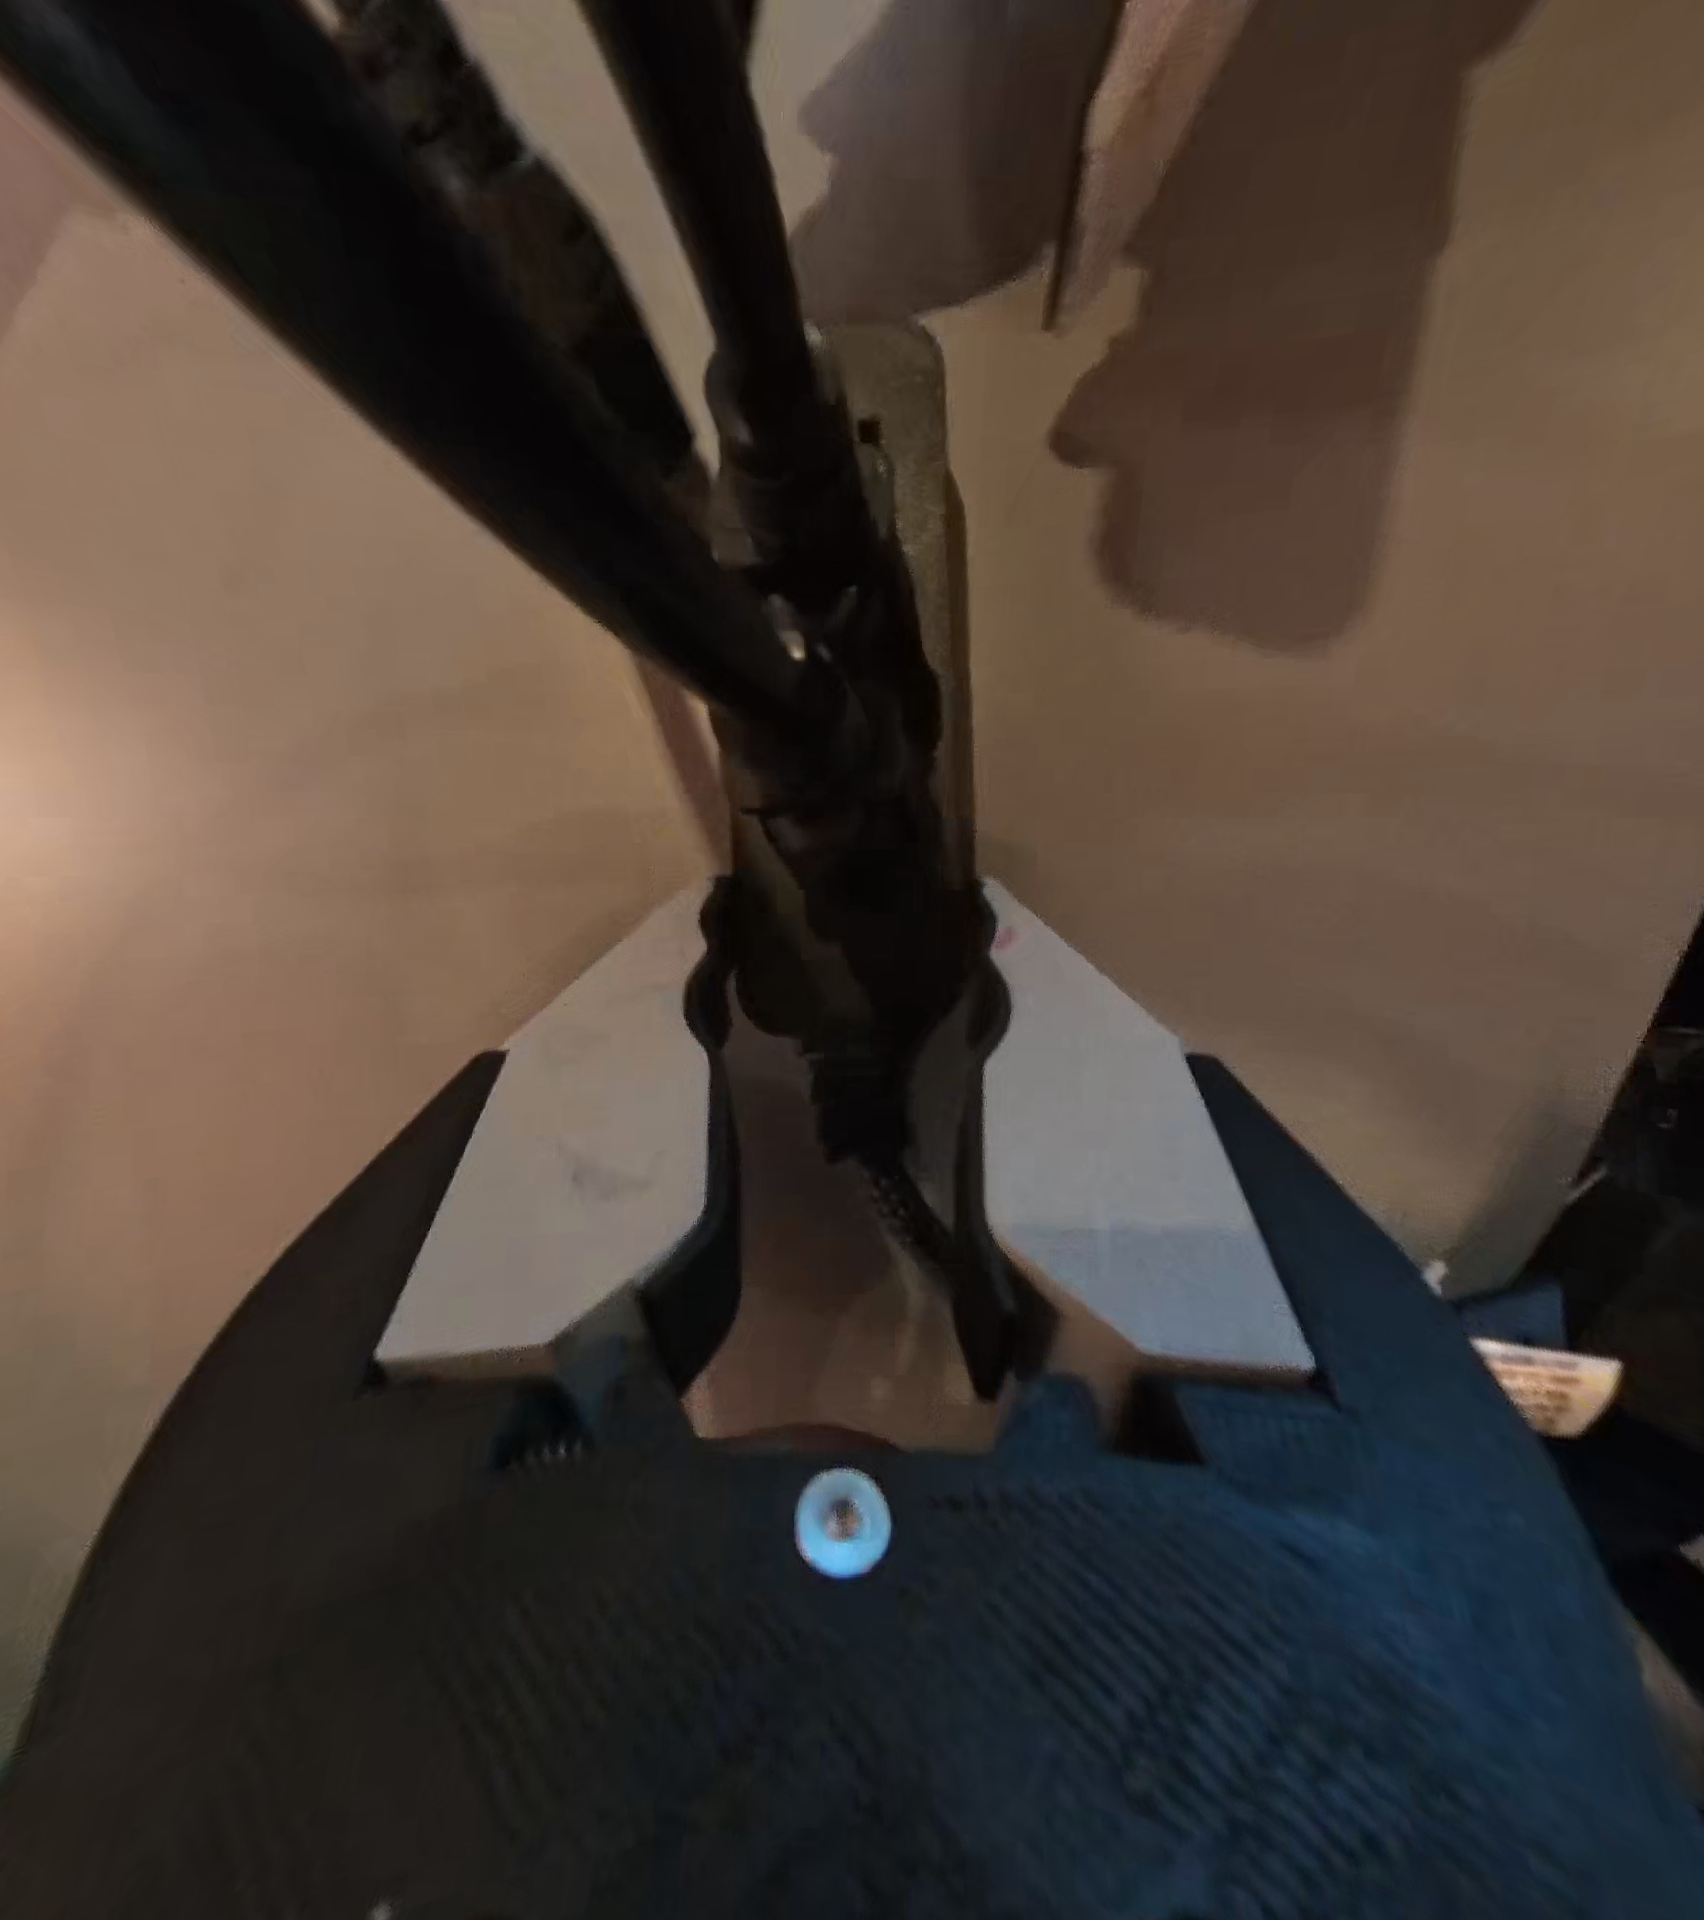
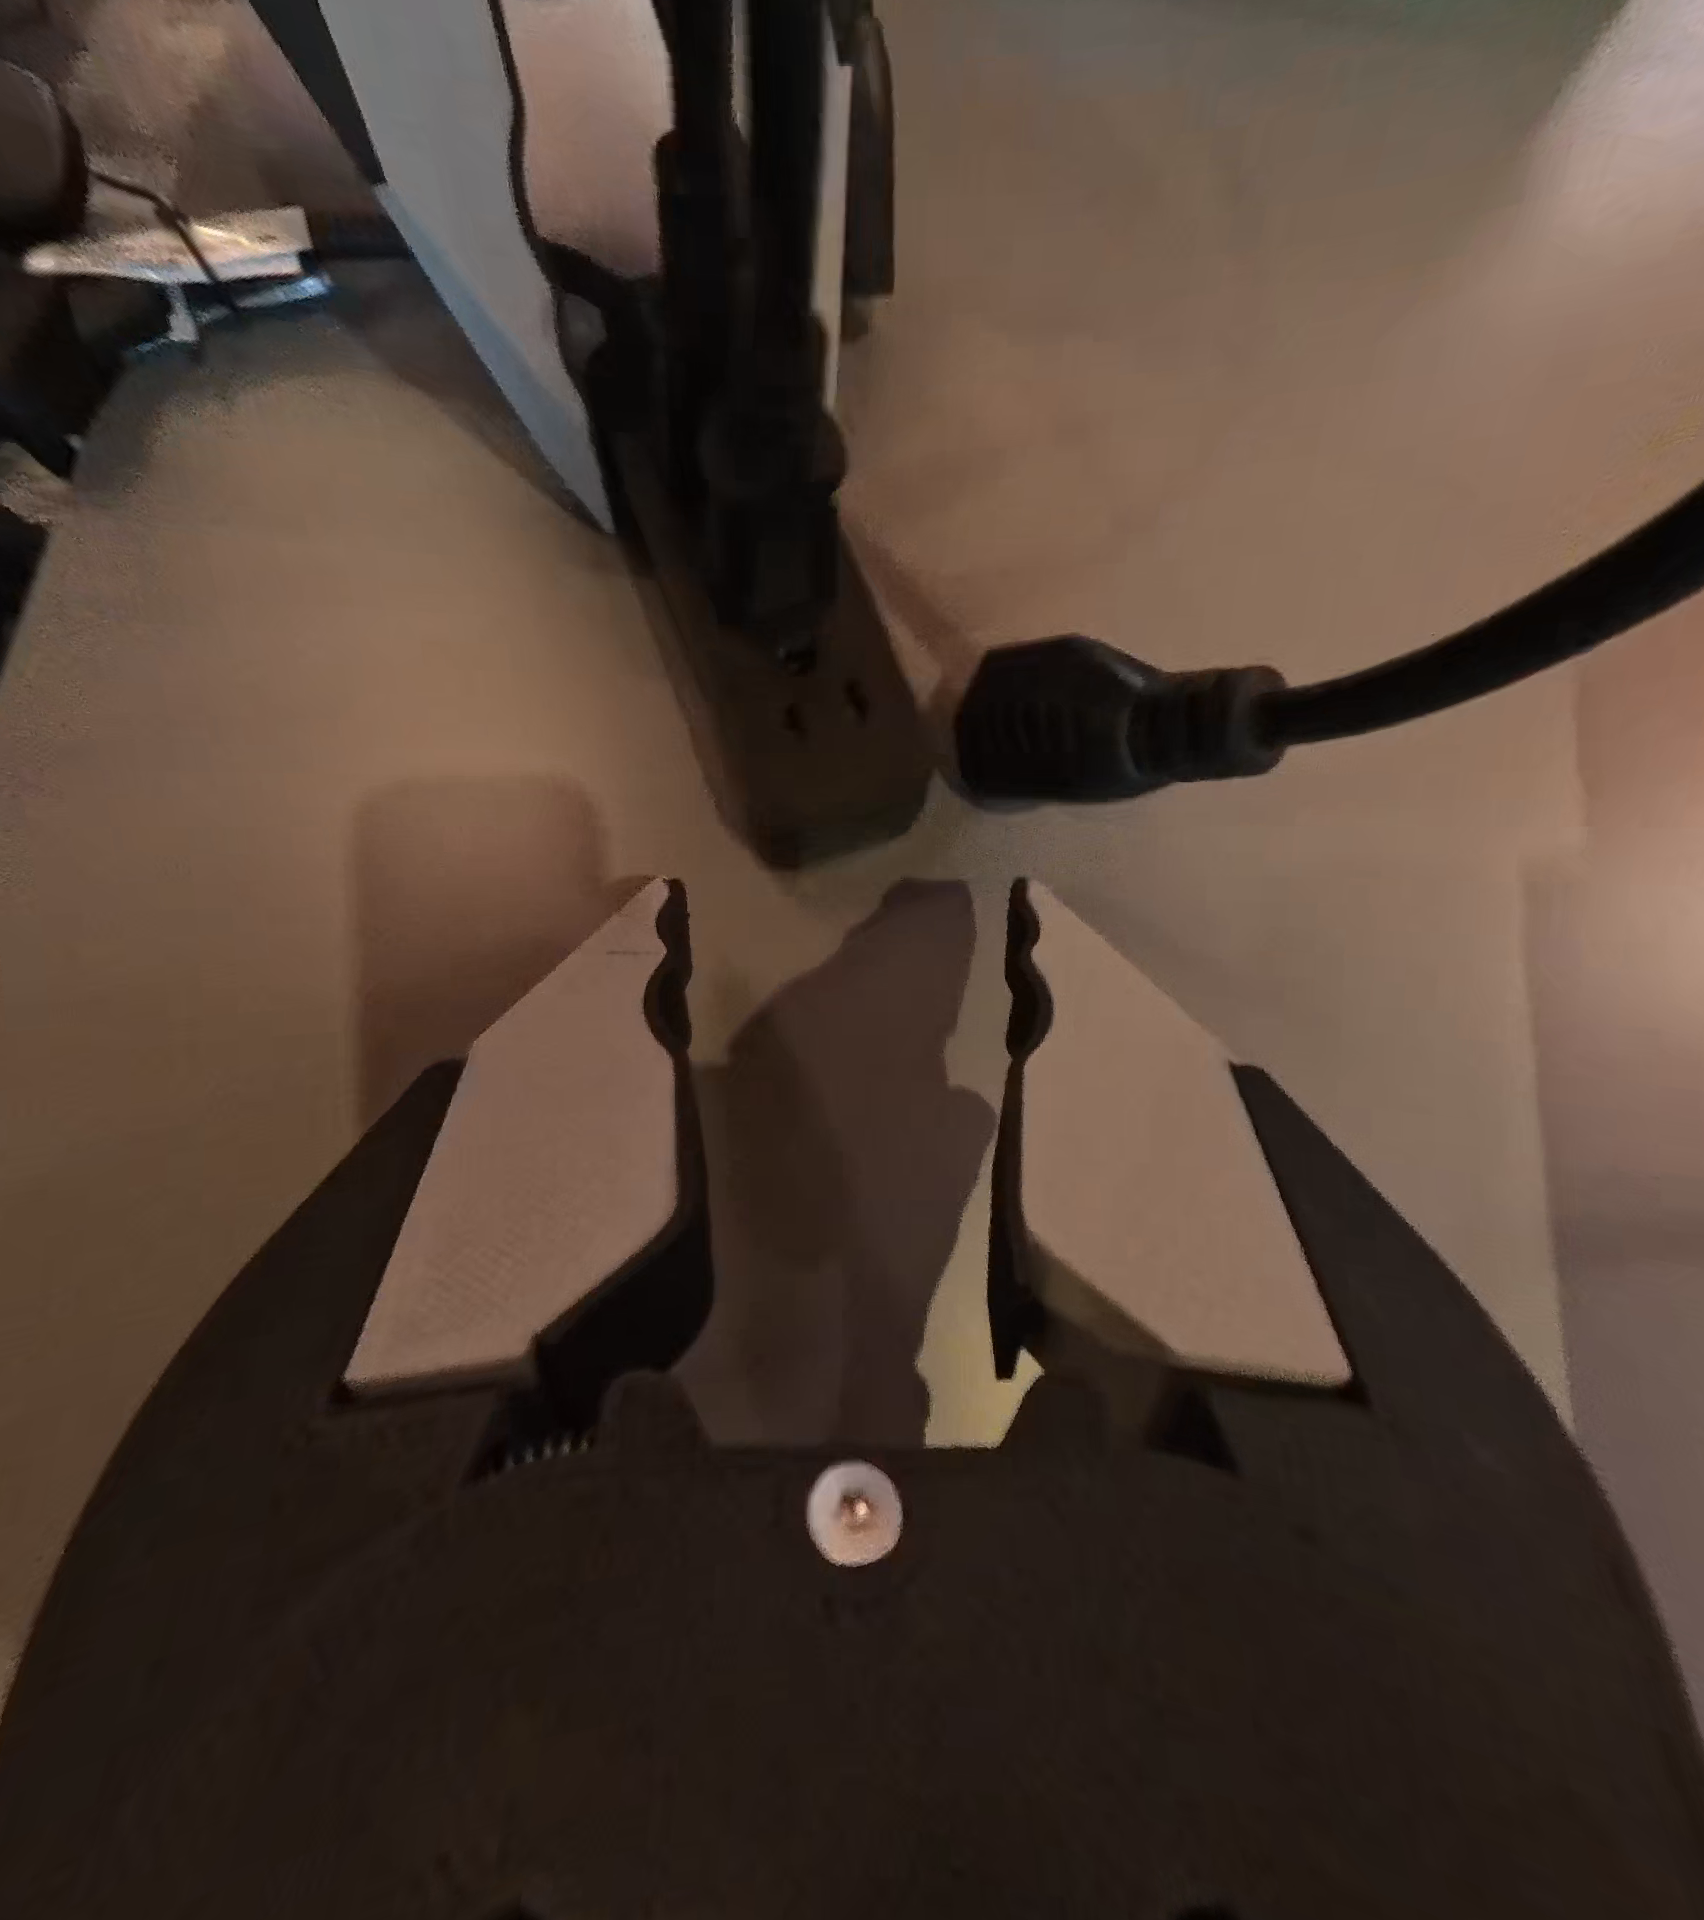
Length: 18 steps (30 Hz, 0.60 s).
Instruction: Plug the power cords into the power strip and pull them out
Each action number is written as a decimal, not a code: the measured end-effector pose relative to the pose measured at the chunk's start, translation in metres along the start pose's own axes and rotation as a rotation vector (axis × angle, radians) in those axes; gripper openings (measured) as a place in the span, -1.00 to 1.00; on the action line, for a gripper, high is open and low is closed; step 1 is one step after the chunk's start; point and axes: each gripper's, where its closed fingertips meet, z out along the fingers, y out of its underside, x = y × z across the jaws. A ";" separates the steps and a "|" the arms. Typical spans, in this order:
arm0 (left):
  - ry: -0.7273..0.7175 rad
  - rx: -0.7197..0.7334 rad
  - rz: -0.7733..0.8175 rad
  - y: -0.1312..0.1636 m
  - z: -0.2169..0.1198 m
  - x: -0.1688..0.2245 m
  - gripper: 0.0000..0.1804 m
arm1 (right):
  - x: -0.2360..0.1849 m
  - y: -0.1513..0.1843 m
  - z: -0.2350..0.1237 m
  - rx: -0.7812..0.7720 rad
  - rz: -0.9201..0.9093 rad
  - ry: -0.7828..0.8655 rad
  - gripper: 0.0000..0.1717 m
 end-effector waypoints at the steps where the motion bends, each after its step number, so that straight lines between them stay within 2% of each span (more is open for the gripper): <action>1: 0.034 -0.013 0.041 -0.007 0.005 0.003 -0.54 | 0.002 0.004 -0.003 0.003 0.005 0.012 -0.31; 4: 0.122 -0.071 0.145 -0.027 0.019 0.014 -0.54 | 0.005 0.007 -0.014 0.036 0.044 0.000 -0.19; 10: 0.207 -0.102 0.217 -0.061 0.041 0.022 -0.46 | 0.004 -0.005 -0.038 0.169 0.043 -0.033 -0.21; 13: 0.209 -0.088 0.161 -0.062 0.033 0.019 -0.43 | 0.008 -0.007 -0.044 0.213 0.077 -0.037 -0.21; 16: 0.166 -0.082 0.089 -0.050 0.015 0.014 -0.41 | 0.006 -0.005 -0.043 0.223 0.088 -0.069 -0.21; 18: 0.152 -0.065 0.067 -0.041 0.007 0.015 -0.46 | 0.000 -0.001 -0.034 0.195 0.082 -0.102 -0.17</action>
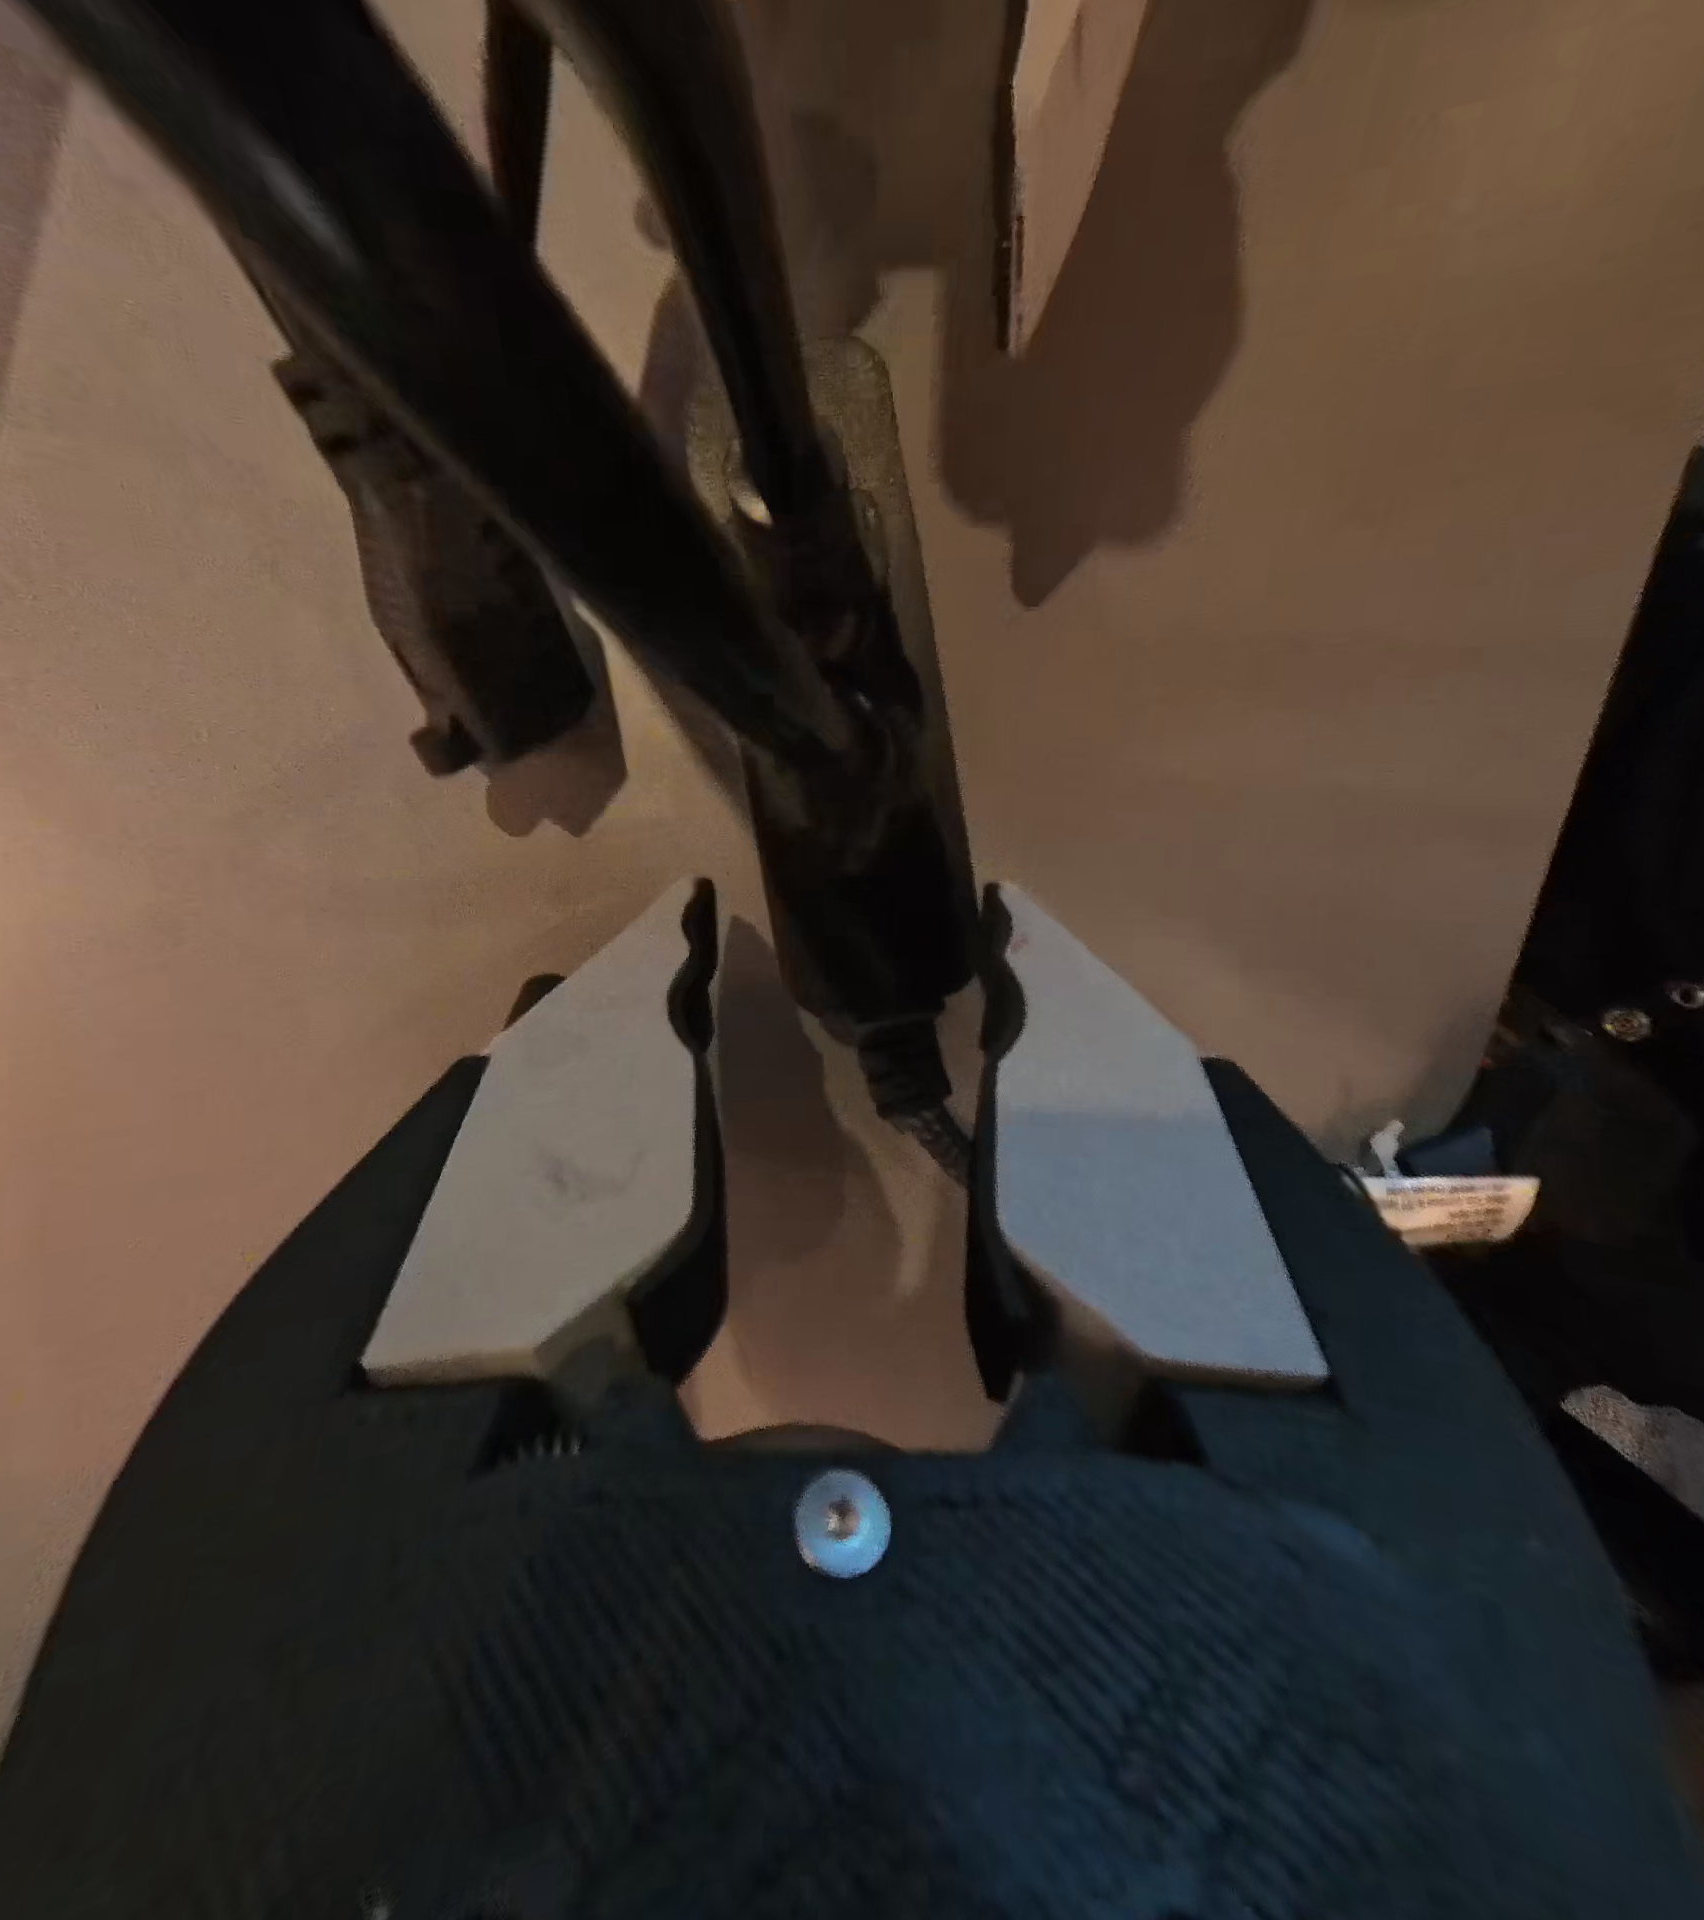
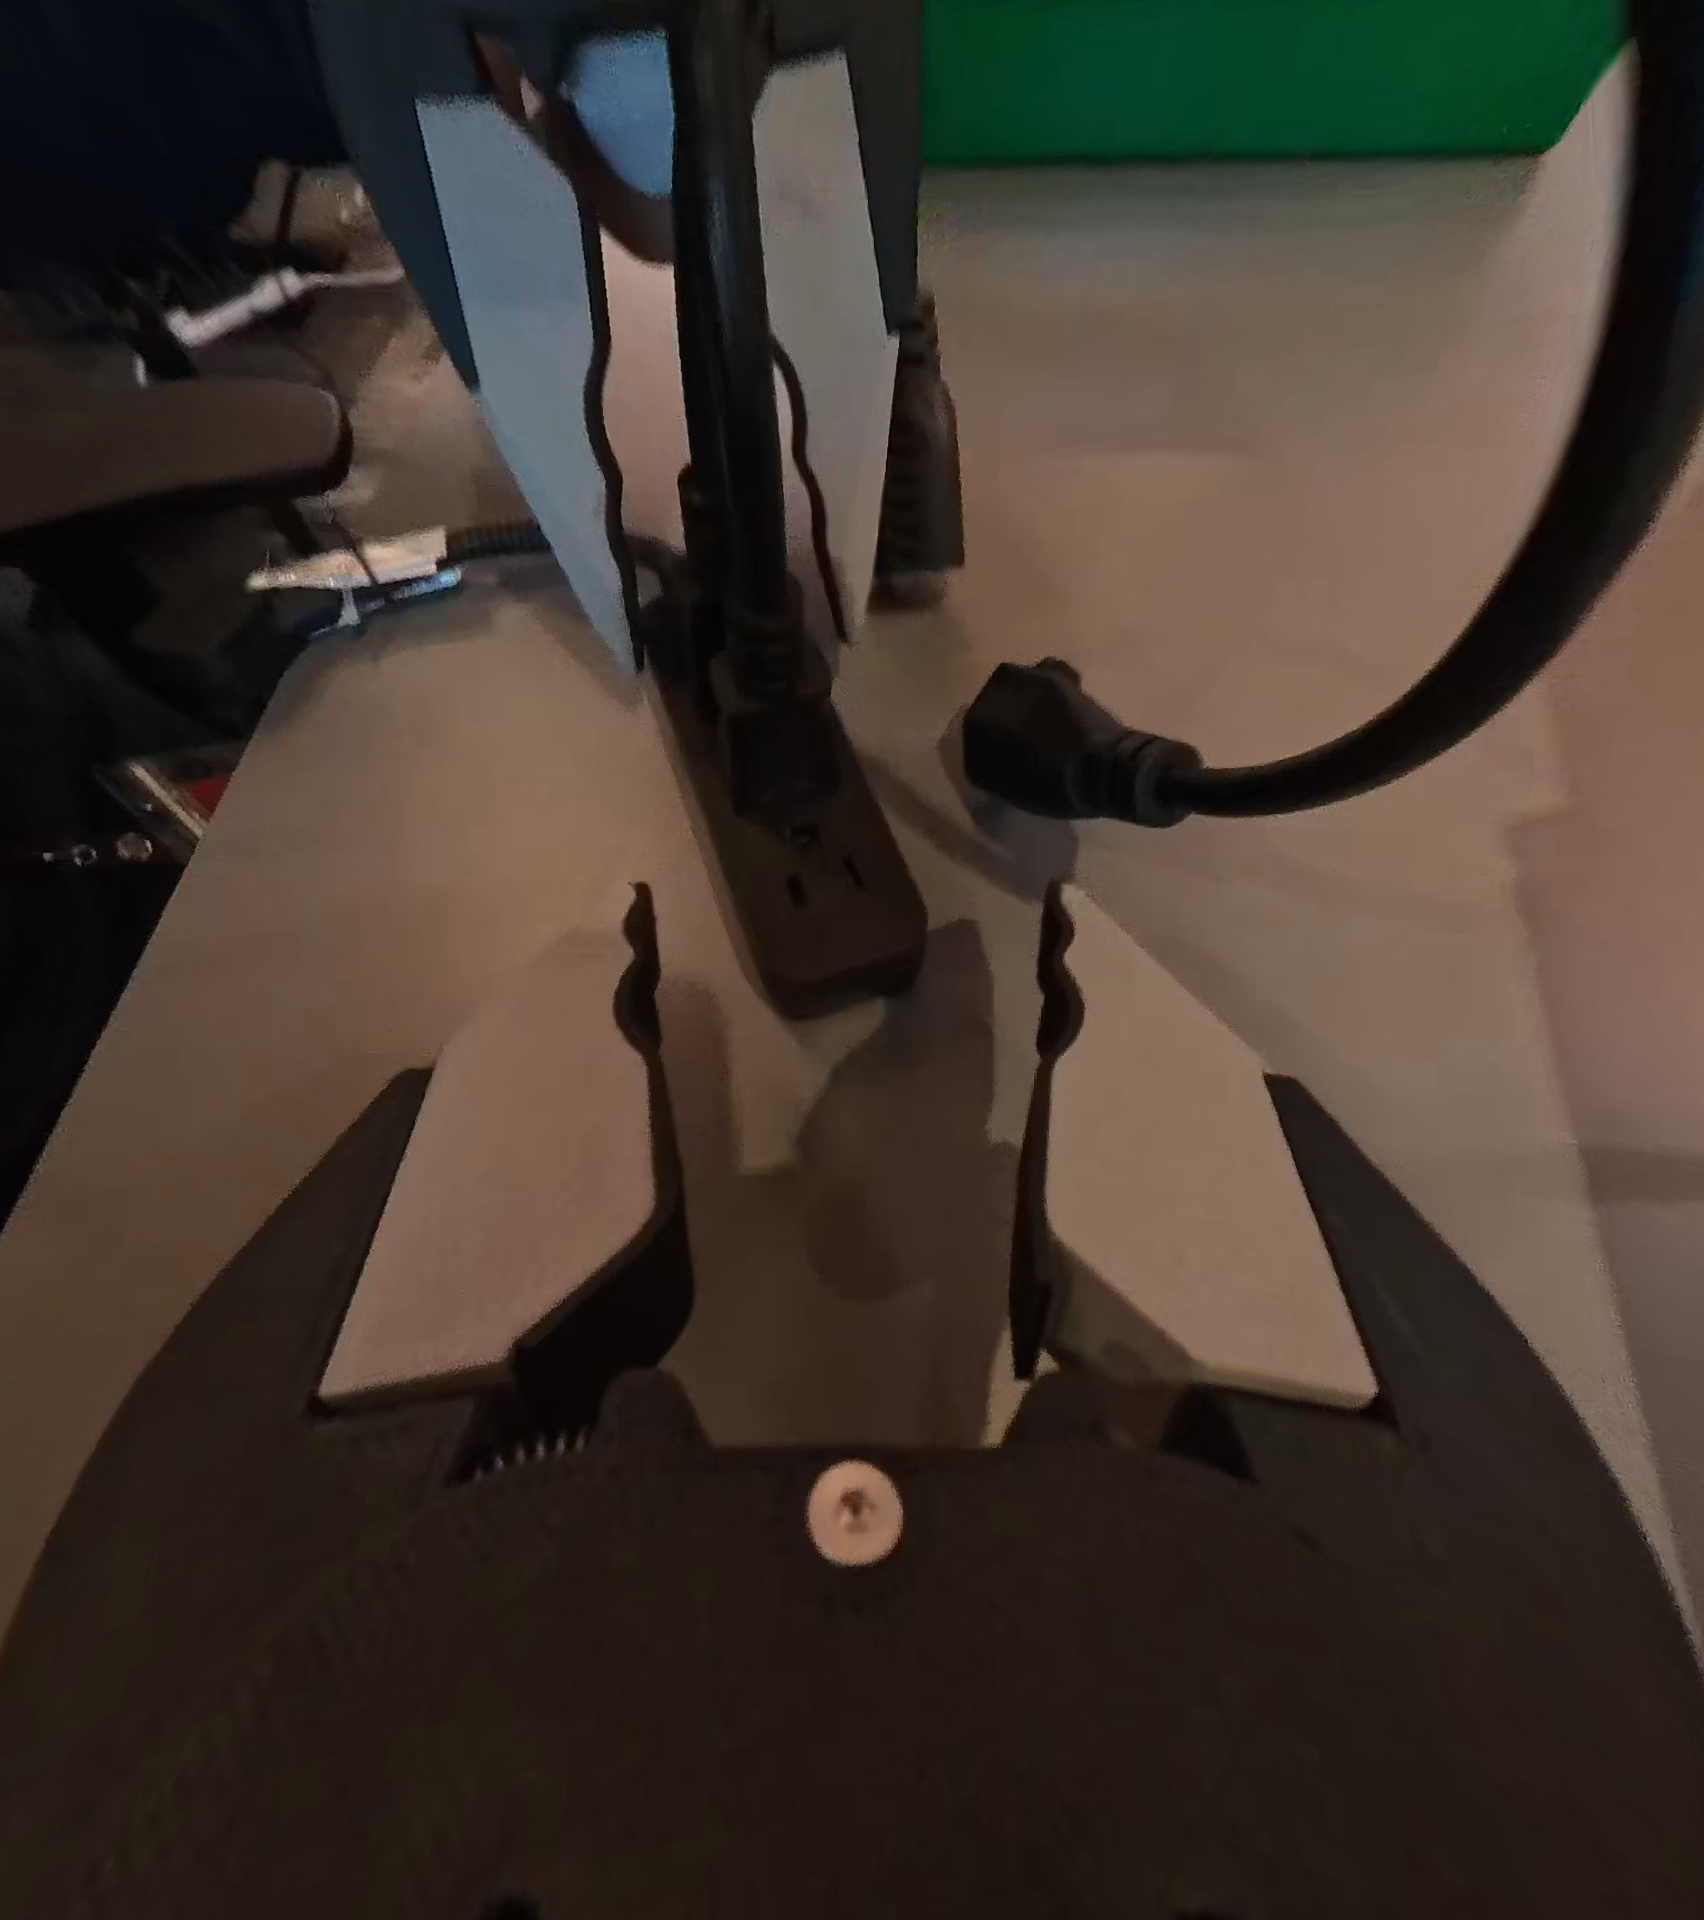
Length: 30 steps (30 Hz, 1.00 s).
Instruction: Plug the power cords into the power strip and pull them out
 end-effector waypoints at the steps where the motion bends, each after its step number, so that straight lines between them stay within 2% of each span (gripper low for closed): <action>1: -0.001 0.013 -0.007 0.003 0.000 0.002 -0.50 | -0.002 0.004 0.006 -0.028 -0.012 -0.004 -0.15; 6: -0.008 -0.040 -0.010 0.015 0.008 0.003 -0.54 | 0.000 0.014 0.034 -0.125 -0.100 0.070 -0.09; 7: -0.014 -0.050 0.007 0.015 0.008 0.002 -0.54 | 0.002 0.017 0.039 -0.152 -0.102 0.085 -0.12; 9: -0.023 -0.089 0.049 0.014 0.010 0.000 -0.53 | 0.002 0.020 0.044 -0.184 -0.082 0.094 -0.35; 11: 0.001 -0.160 0.104 0.013 0.010 -0.001 -0.52 | 0.003 0.022 0.042 -0.212 -0.065 0.092 -0.40; 15: 0.051 -0.287 0.145 0.002 0.015 -0.006 -0.37 | 0.002 0.031 0.029 -0.251 -0.012 0.078 -0.40; 17: 0.077 -0.332 0.161 -0.005 0.017 -0.007 -0.35 | 0.003 0.035 0.022 -0.263 0.017 0.071 -0.40; 20: 0.114 -0.364 0.158 -0.013 0.014 -0.005 -0.43 | 0.007 0.038 0.017 -0.297 0.031 0.062 -0.40; 23: 0.145 -0.372 0.100 -0.010 0.008 0.000 -0.56 | 0.006 0.036 0.021 -0.312 0.036 0.054 -0.40; 26: 0.156 -0.352 -0.002 0.003 0.009 0.008 -0.53 | -0.009 0.027 0.030 -0.259 0.008 -0.027 -0.45; 30: 0.107 -0.193 -0.096 0.014 0.010 0.017 -0.54 | -0.024 0.010 0.031 -0.149 0.004 -0.139 -0.50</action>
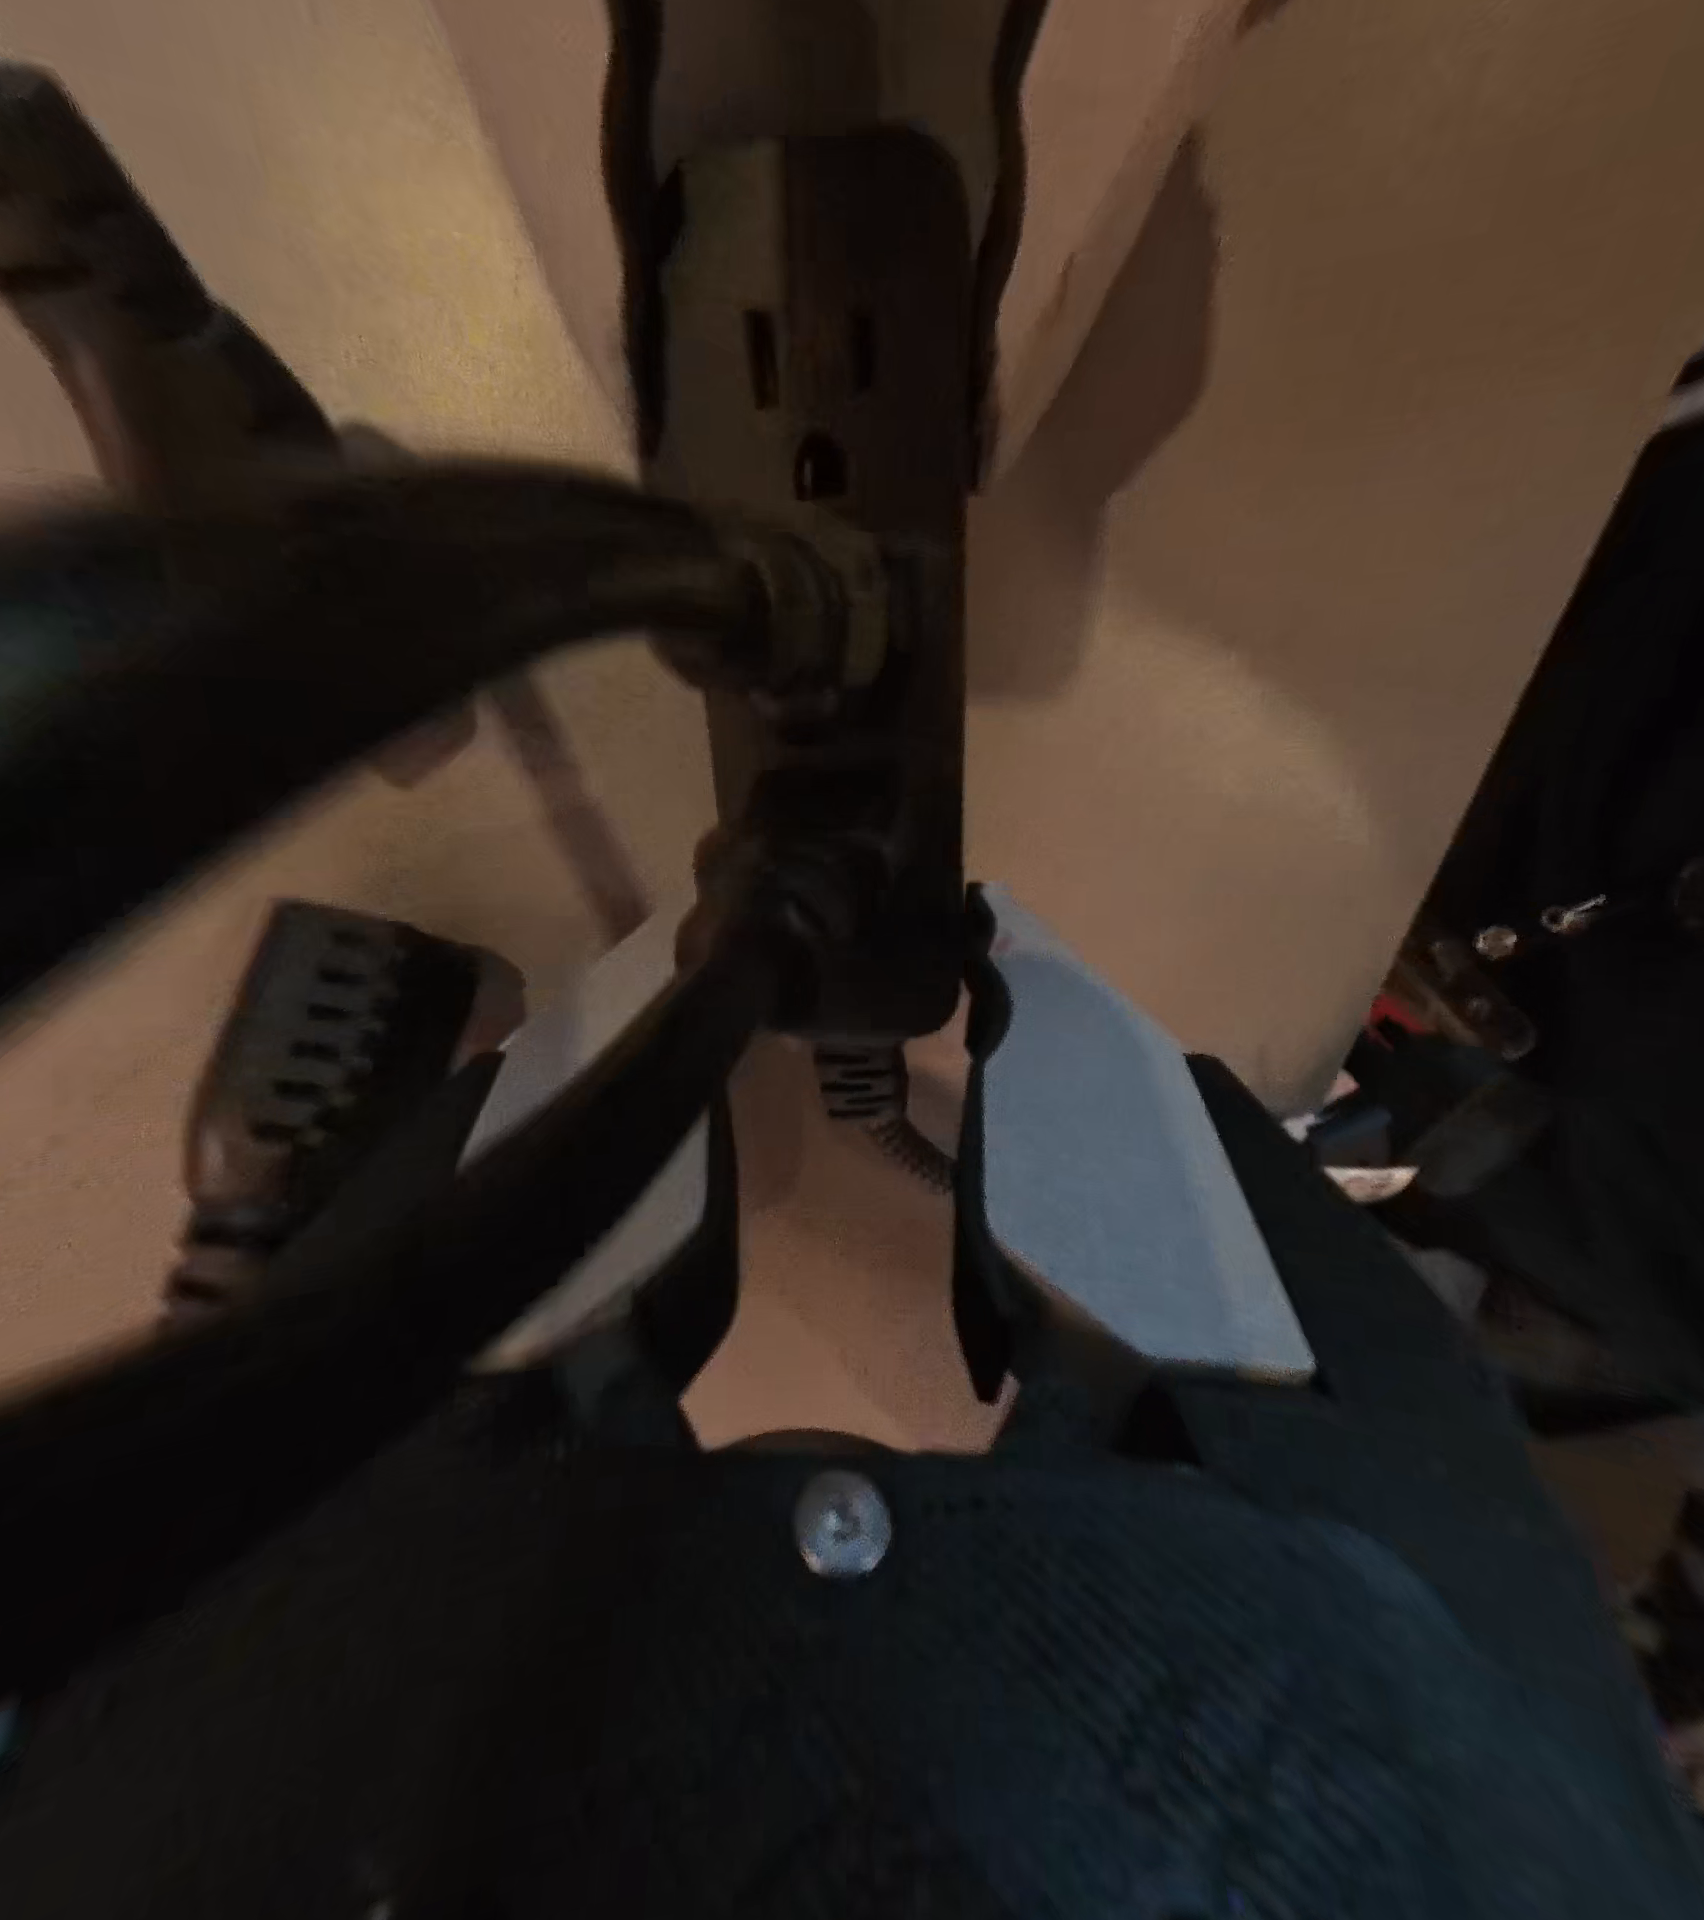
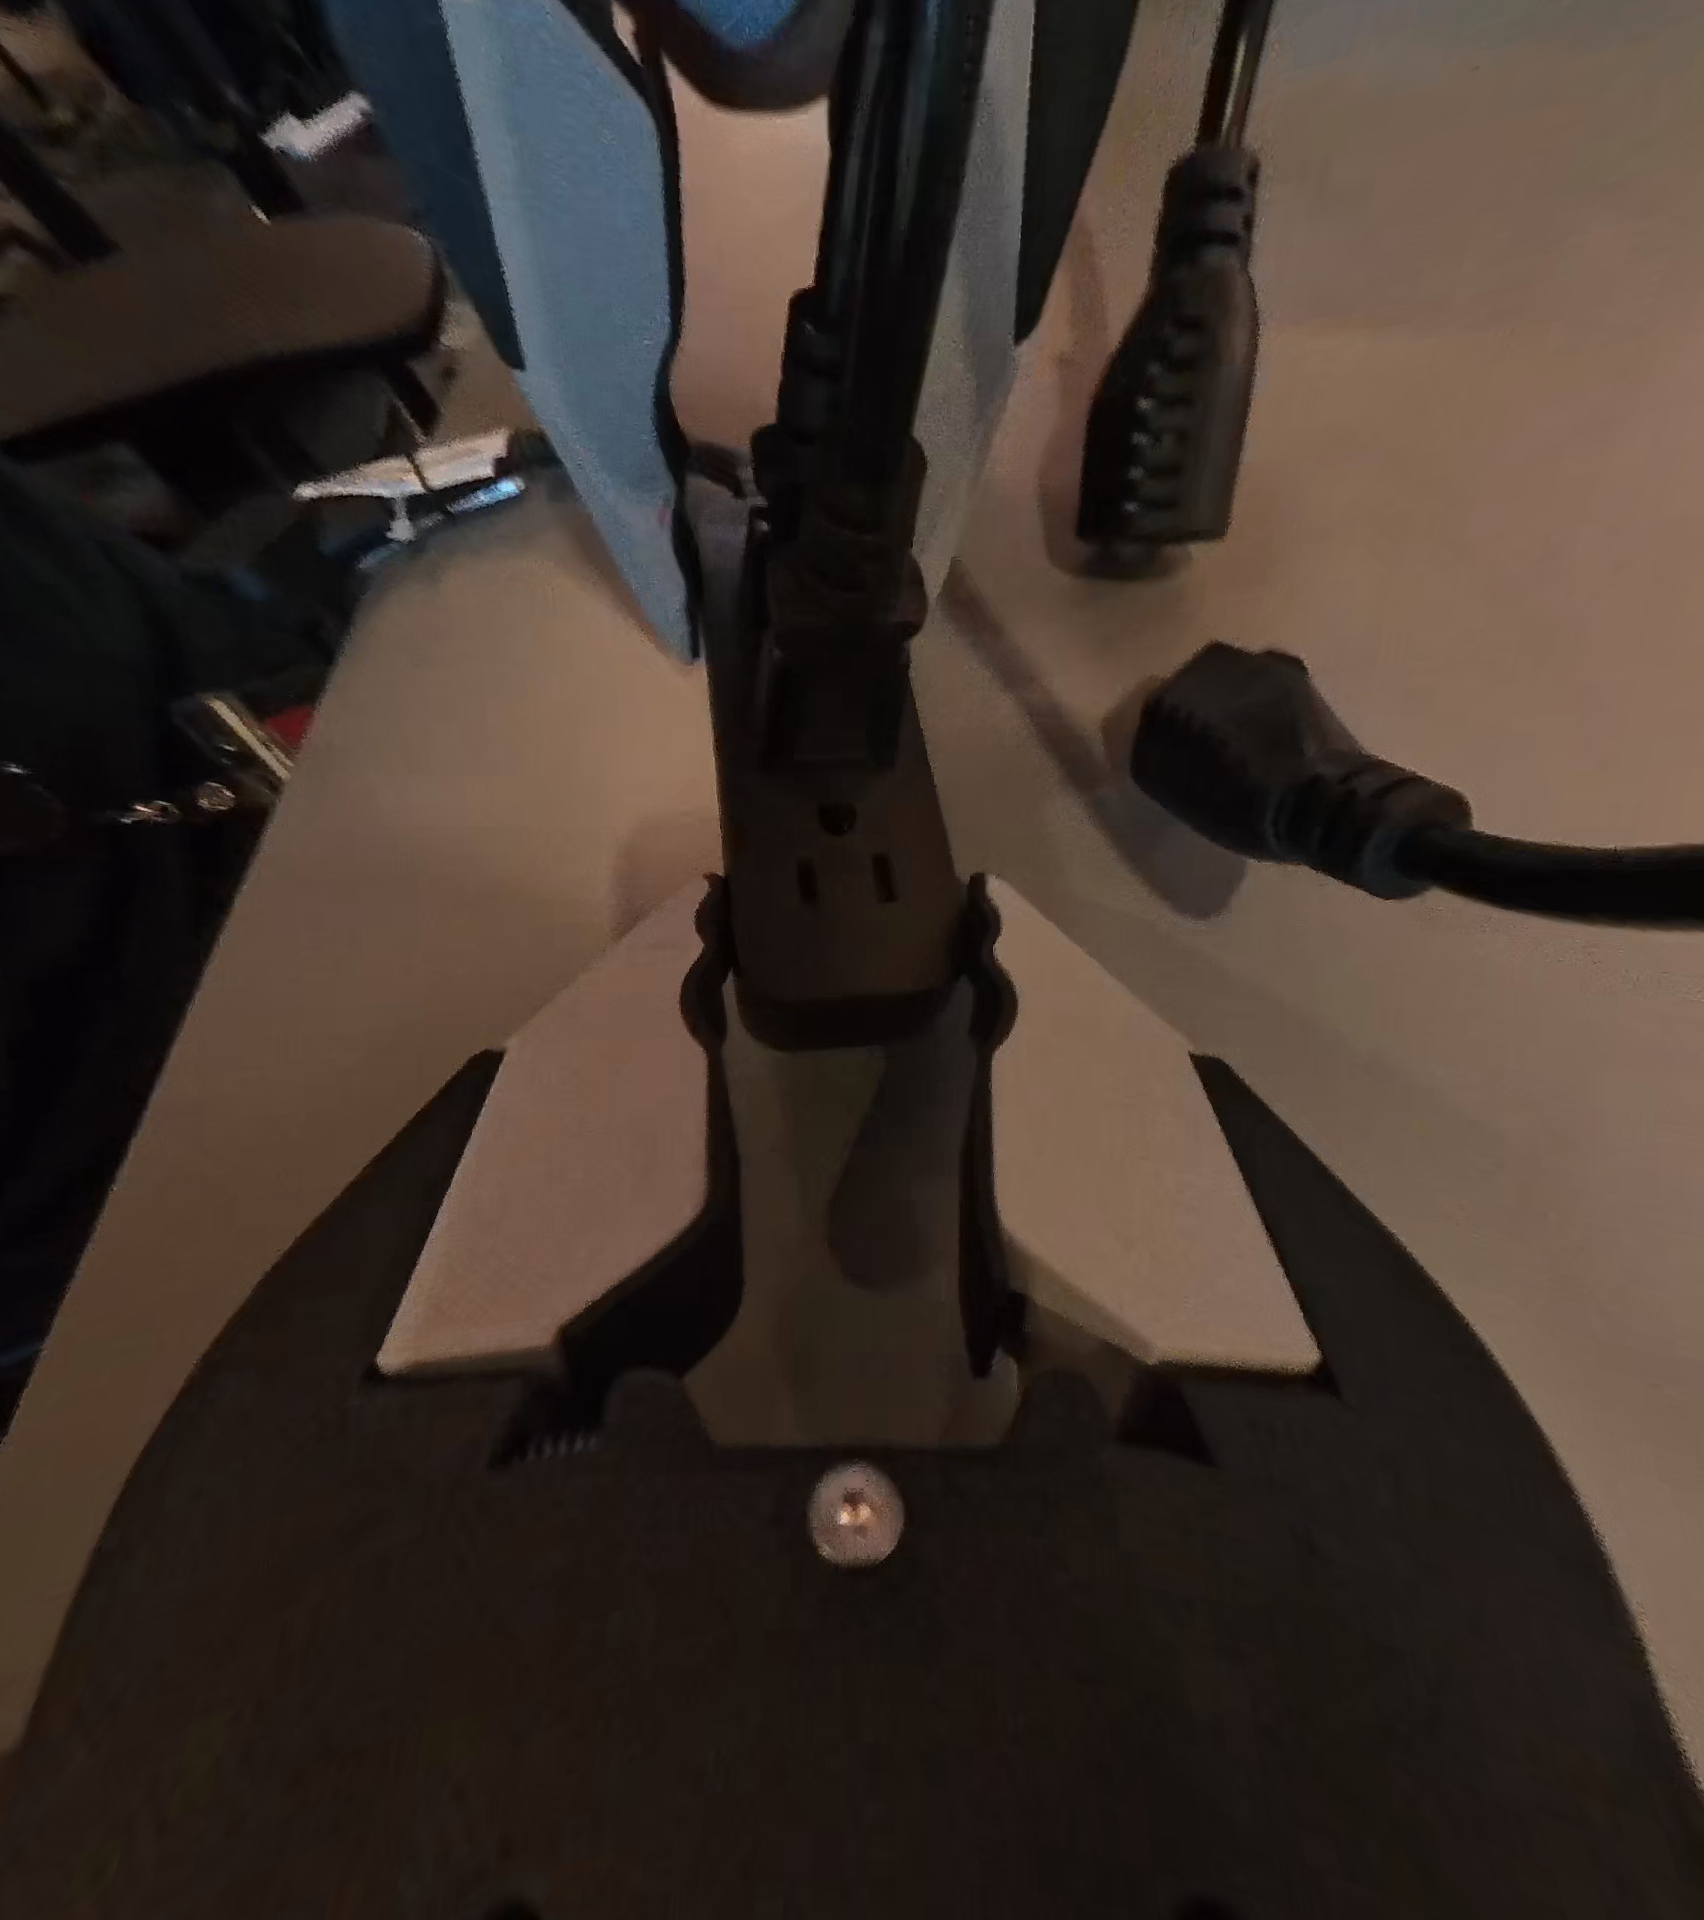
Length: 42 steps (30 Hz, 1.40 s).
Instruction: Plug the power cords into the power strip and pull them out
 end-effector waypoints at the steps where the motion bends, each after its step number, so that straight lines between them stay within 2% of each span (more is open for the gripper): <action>1: 0.004 0.052 -0.034 0.002 -0.001 0.003 -0.54 | -0.003 -0.003 0.000 0.019 -0.004 -0.018 -0.50; 3: 0.004 0.121 -0.061 0.008 -0.002 0.011 -0.55 | -0.010 -0.006 0.007 0.022 -0.011 -0.048 -0.50; 7: -0.071 0.042 -0.036 0.022 -0.016 0.025 -0.55 | -0.024 -0.005 0.025 -0.057 -0.068 -0.045 -0.50; 9: -0.097 0.015 0.008 0.015 -0.038 0.033 -0.55 | -0.033 -0.009 0.026 -0.053 -0.101 -0.049 -0.52; 11: -0.113 0.045 0.047 -0.003 -0.064 0.037 -0.56 | -0.037 -0.017 0.023 0.000 -0.154 -0.034 -0.52; 14: -0.194 0.005 0.090 -0.019 -0.085 0.014 -0.55 | -0.018 -0.030 0.007 0.071 -0.114 0.058 -0.52; 18: -0.175 -0.032 0.065 -0.026 -0.063 -0.020 -0.55 | 0.007 -0.013 -0.006 0.034 0.005 0.126 -0.52; 24: -0.181 0.032 0.004 -0.032 -0.015 -0.060 -0.53 | 0.034 0.003 -0.023 -0.028 0.108 0.237 -0.51; 28: -0.167 0.148 -0.018 -0.042 -0.022 -0.064 -0.60 | 0.043 0.006 -0.033 -0.013 0.108 0.277 -0.51; 30: -0.168 0.204 -0.033 -0.040 -0.033 -0.062 -0.57 | 0.045 0.001 -0.041 0.021 0.088 0.295 -0.54; 35: -0.198 0.343 -0.091 -0.013 -0.051 -0.053 -0.55 | 0.052 -0.019 -0.073 0.165 0.072 0.379 -0.61; 42: -0.280 0.555 -0.227 0.025 -0.061 -0.050 -0.58 | 0.076 -0.017 -0.107 0.257 0.193 0.522 -0.62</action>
